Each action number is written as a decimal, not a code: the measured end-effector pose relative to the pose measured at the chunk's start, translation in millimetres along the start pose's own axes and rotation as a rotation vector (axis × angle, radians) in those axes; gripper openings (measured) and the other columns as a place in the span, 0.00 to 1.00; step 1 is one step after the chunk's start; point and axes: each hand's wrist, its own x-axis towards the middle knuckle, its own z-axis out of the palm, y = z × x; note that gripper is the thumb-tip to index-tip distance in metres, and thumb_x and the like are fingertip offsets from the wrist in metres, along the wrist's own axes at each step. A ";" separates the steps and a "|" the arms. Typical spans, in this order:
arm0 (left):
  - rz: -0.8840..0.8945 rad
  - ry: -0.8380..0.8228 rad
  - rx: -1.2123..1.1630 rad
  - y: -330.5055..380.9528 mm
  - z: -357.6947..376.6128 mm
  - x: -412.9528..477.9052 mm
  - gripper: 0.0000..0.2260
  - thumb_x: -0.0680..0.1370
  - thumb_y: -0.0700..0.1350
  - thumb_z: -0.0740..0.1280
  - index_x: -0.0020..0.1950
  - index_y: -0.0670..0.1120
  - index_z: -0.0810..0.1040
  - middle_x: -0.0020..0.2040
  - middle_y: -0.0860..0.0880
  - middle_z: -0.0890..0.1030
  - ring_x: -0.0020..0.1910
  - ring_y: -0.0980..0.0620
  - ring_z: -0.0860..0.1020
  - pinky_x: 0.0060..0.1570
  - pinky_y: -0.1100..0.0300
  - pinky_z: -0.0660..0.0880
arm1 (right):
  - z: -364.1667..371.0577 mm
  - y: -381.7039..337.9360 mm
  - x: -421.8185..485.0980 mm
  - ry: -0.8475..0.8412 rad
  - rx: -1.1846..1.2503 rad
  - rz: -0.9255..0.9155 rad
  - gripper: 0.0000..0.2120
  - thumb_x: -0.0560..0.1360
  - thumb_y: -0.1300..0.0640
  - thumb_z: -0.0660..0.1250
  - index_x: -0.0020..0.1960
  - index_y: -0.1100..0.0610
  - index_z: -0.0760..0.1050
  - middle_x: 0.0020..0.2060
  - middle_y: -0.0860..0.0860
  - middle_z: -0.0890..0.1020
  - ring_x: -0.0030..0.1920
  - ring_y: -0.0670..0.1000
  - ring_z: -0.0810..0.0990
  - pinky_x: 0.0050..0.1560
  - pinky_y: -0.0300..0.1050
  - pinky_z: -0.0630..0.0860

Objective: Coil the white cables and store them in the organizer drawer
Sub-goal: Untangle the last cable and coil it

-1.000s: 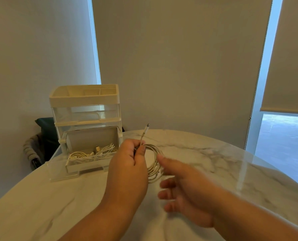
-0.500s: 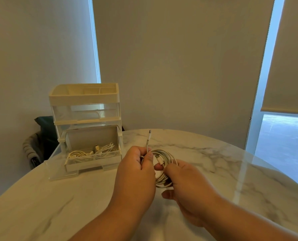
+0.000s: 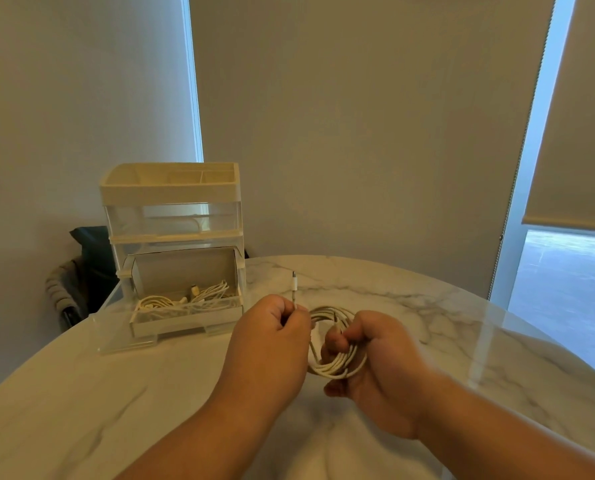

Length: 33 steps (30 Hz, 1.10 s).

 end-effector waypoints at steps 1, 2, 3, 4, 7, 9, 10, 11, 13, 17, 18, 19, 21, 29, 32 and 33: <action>-0.024 -0.002 -0.040 0.1 0.0 0.0 0.10 0.79 0.47 0.64 0.41 0.46 0.79 0.36 0.48 0.83 0.36 0.48 0.82 0.37 0.48 0.81 | -2.0 0.5 0.9 -0.011 -0.037 0.005 0.08 0.59 0.51 0.62 0.30 0.56 0.70 0.33 0.54 0.75 0.35 0.53 0.75 0.38 0.48 0.67; -0.061 -0.008 -0.096 0.6 0.0 0.4 0.10 0.80 0.47 0.64 0.41 0.46 0.80 0.36 0.47 0.84 0.36 0.47 0.83 0.37 0.48 0.82 | -3.0 1.3 1.8 -0.017 -0.075 0.007 0.09 0.58 0.52 0.64 0.33 0.57 0.73 0.35 0.55 0.77 0.37 0.54 0.75 0.38 0.48 0.67; -0.114 -0.021 -0.173 0.9 0.5 1.2 0.10 0.80 0.47 0.64 0.42 0.47 0.80 0.37 0.44 0.84 0.37 0.44 0.84 0.38 0.46 0.83 | -4.5 2.8 3.6 -0.012 -0.108 -0.001 0.11 0.58 0.53 0.65 0.37 0.58 0.77 0.38 0.56 0.80 0.40 0.55 0.75 0.38 0.47 0.68; -0.178 -0.040 -0.264 0.5 1.2 1.9 0.09 0.81 0.46 0.64 0.43 0.47 0.80 0.39 0.42 0.84 0.38 0.42 0.84 0.41 0.45 0.83 | -4.4 3.3 4.2 0.005 -0.129 -0.014 0.12 0.60 0.54 0.65 0.40 0.58 0.80 0.40 0.57 0.82 0.42 0.55 0.76 0.38 0.46 0.68; -0.357 -0.094 -0.550 2.7 3.3 1.1 0.08 0.82 0.42 0.62 0.50 0.41 0.79 0.46 0.35 0.83 0.39 0.41 0.82 0.45 0.46 0.80 | -3.7 4.1 5.2 0.023 -0.141 -0.065 0.09 0.69 0.59 0.65 0.37 0.56 0.84 0.38 0.56 0.83 0.38 0.53 0.76 0.37 0.46 0.68; -0.382 -0.111 -0.582 0.0 3.6 3.8 0.08 0.82 0.42 0.60 0.53 0.40 0.78 0.46 0.35 0.83 0.40 0.41 0.82 0.47 0.43 0.80 | -4.6 3.2 5.5 -0.012 -0.158 -0.076 0.09 0.69 0.57 0.66 0.37 0.56 0.85 0.38 0.56 0.83 0.39 0.52 0.76 0.38 0.46 0.68; -0.386 -0.129 -0.581 -0.4 2.5 5.3 0.08 0.82 0.42 0.60 0.53 0.40 0.77 0.44 0.36 0.83 0.39 0.42 0.82 0.46 0.43 0.80 | -4.8 2.8 5.3 -0.028 -0.158 -0.084 0.09 0.68 0.54 0.67 0.38 0.56 0.85 0.38 0.55 0.83 0.39 0.52 0.76 0.38 0.46 0.68; -0.396 -0.155 -0.597 1.7 0.8 5.3 0.08 0.83 0.42 0.60 0.54 0.40 0.77 0.42 0.37 0.82 0.36 0.44 0.82 0.42 0.47 0.81 | -6.2 3.1 5.8 -0.034 -0.156 -0.099 0.10 0.67 0.52 0.67 0.39 0.56 0.85 0.38 0.55 0.83 0.39 0.52 0.77 0.38 0.46 0.68; -0.427 -0.201 -0.638 4.0 -1.5 7.5 0.08 0.84 0.42 0.59 0.56 0.41 0.76 0.41 0.39 0.82 0.35 0.47 0.81 0.38 0.53 0.80 | -9.9 5.1 9.3 -0.010 -0.170 -0.136 0.13 0.73 0.49 0.66 0.41 0.56 0.85 0.37 0.54 0.83 0.37 0.51 0.77 0.38 0.46 0.69; -0.443 -0.195 -0.653 6.9 -2.3 7.2 0.09 0.84 0.44 0.59 0.56 0.42 0.76 0.36 0.44 0.80 0.32 0.51 0.78 0.33 0.57 0.78 | -11.4 11.1 15.3 0.088 -0.333 -0.249 0.27 0.76 0.36 0.62 0.46 0.59 0.84 0.38 0.57 0.85 0.40 0.54 0.77 0.42 0.49 0.72; -0.443 -0.172 -0.653 8.0 -2.4 6.8 0.09 0.84 0.44 0.59 0.54 0.41 0.77 0.32 0.46 0.79 0.29 0.52 0.78 0.31 0.58 0.76 | -9.8 12.0 15.4 0.098 -0.370 -0.271 0.30 0.73 0.34 0.61 0.48 0.61 0.82 0.40 0.60 0.84 0.40 0.54 0.76 0.43 0.50 0.71; -0.437 -0.147 -0.658 9.4 -1.9 6.1 0.10 0.84 0.44 0.60 0.52 0.40 0.77 0.29 0.47 0.78 0.26 0.53 0.77 0.29 0.59 0.75 | -8.6 12.7 15.6 0.102 -0.397 -0.281 0.32 0.71 0.32 0.60 0.48 0.62 0.81 0.42 0.63 0.84 0.40 0.54 0.76 0.43 0.50 0.71; -0.423 -0.110 -0.694 11.4 0.2 4.3 0.11 0.84 0.45 0.60 0.52 0.38 0.77 0.28 0.47 0.78 0.25 0.53 0.78 0.27 0.59 0.74 | -7.0 14.2 17.0 0.110 -0.429 -0.286 0.29 0.73 0.33 0.58 0.47 0.57 0.83 0.42 0.59 0.86 0.40 0.53 0.77 0.43 0.49 0.71; -0.350 0.051 -0.694 9.2 12.4 -2.2 0.09 0.84 0.46 0.61 0.48 0.43 0.76 0.34 0.47 0.76 0.27 0.53 0.74 0.29 0.58 0.75 | 1.2 24.0 17.5 0.141 -0.222 -0.119 0.24 0.79 0.35 0.58 0.46 0.49 0.86 0.41 0.52 0.87 0.44 0.53 0.79 0.44 0.50 0.71; -0.283 0.093 -0.561 3.9 16.7 -1.1 0.10 0.84 0.49 0.60 0.47 0.46 0.75 0.34 0.48 0.75 0.27 0.52 0.72 0.33 0.55 0.72 | 2.6 27.5 18.1 0.157 -0.214 -0.149 0.25 0.77 0.33 0.59 0.48 0.50 0.85 0.42 0.52 0.87 0.42 0.52 0.79 0.43 0.51 0.72; -0.255 0.111 -0.515 2.2 17.9 -0.3 0.10 0.84 0.50 0.59 0.47 0.47 0.75 0.34 0.49 0.75 0.27 0.52 0.72 0.34 0.55 0.72 | 1.9 28.5 18.8 0.175 -0.240 -0.173 0.24 0.76 0.32 0.60 0.47 0.49 0.85 0.41 0.51 0.87 0.41 0.52 0.79 0.43 0.52 0.73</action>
